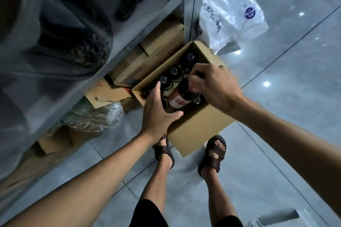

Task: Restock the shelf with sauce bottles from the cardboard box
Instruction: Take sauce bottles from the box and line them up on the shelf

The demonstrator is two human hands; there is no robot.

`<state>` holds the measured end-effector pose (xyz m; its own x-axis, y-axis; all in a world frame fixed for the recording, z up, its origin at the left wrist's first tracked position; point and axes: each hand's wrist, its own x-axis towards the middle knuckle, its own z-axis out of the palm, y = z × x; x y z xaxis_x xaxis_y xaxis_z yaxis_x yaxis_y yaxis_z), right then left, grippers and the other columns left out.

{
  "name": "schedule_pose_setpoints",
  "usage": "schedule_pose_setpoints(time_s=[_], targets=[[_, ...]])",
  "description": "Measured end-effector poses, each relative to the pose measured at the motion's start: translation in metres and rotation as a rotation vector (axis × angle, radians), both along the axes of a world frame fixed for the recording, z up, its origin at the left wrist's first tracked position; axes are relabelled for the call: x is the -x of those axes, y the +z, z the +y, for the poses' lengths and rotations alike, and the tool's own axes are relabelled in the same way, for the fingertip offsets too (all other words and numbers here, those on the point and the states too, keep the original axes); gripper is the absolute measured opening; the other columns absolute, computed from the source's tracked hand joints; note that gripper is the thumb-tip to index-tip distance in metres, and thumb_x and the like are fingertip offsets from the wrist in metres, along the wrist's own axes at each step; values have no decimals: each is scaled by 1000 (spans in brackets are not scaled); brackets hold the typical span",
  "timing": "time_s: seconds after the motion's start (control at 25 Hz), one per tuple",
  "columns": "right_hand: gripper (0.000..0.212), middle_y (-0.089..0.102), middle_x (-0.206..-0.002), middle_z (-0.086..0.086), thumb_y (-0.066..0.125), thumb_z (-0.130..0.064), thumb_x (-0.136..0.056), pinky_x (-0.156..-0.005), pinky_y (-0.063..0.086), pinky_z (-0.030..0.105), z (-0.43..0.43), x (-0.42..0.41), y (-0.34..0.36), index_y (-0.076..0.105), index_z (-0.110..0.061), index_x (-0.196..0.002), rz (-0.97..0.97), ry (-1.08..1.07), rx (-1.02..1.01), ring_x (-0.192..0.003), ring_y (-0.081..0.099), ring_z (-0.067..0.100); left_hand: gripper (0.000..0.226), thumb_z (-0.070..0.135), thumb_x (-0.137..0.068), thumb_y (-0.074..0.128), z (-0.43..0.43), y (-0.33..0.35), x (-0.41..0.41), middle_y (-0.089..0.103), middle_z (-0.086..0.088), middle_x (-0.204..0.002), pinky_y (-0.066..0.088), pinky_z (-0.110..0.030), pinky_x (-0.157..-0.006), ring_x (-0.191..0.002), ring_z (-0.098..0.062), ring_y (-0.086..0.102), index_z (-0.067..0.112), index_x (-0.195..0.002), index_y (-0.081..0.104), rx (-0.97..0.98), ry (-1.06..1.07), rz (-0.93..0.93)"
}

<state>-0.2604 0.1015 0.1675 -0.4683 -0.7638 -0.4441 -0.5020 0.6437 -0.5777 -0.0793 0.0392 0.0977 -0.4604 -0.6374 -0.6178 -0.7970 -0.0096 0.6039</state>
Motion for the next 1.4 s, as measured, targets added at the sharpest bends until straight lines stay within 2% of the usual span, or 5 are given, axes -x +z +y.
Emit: schedule_pose_setpoints(time_s=[0.32,0.48,0.8,1.04,1.4], targets=[[13,65,-80,4,54,-34,-88,-69,49,38,18,49,241,61,-26,-80,4,58,197,-84,58,26,69,37,-54,90,6,172,69,69,10,-108,56,-39,-90,-103,-7,65,26,-113,57,173,-89,279],[18,62,-72,-8,55,-44,-91,-49,39,11,34,47,334,62,-27,-88,18,-23,325,-64,56,2,66,41,-50,87,9,269,70,73,7,-99,58,-41,-84,-94,-9,70,21,-108,62,225,-113,360],[32,62,-70,6,52,-44,-97,-44,47,23,22,50,599,60,-13,-99,-30,109,582,-49,55,10,64,47,-48,85,-12,557,44,74,17,-96,57,-33,-82,-89,0,70,35,-107,62,351,-137,460],[24,53,-63,-2,60,-41,-92,-52,41,33,-17,-14,758,60,-17,-90,-127,207,891,-52,49,13,46,32,-52,87,-1,732,-31,75,5,-86,56,-27,-74,-78,-10,69,27,-93,67,385,52,683],[39,74,-106,-8,71,-51,-80,-94,55,36,-61,-162,823,62,-30,-112,-352,519,897,-99,70,7,36,24,-62,84,-12,844,-160,75,-5,-85,58,-38,-72,-77,-22,72,20,-93,67,533,178,720]])
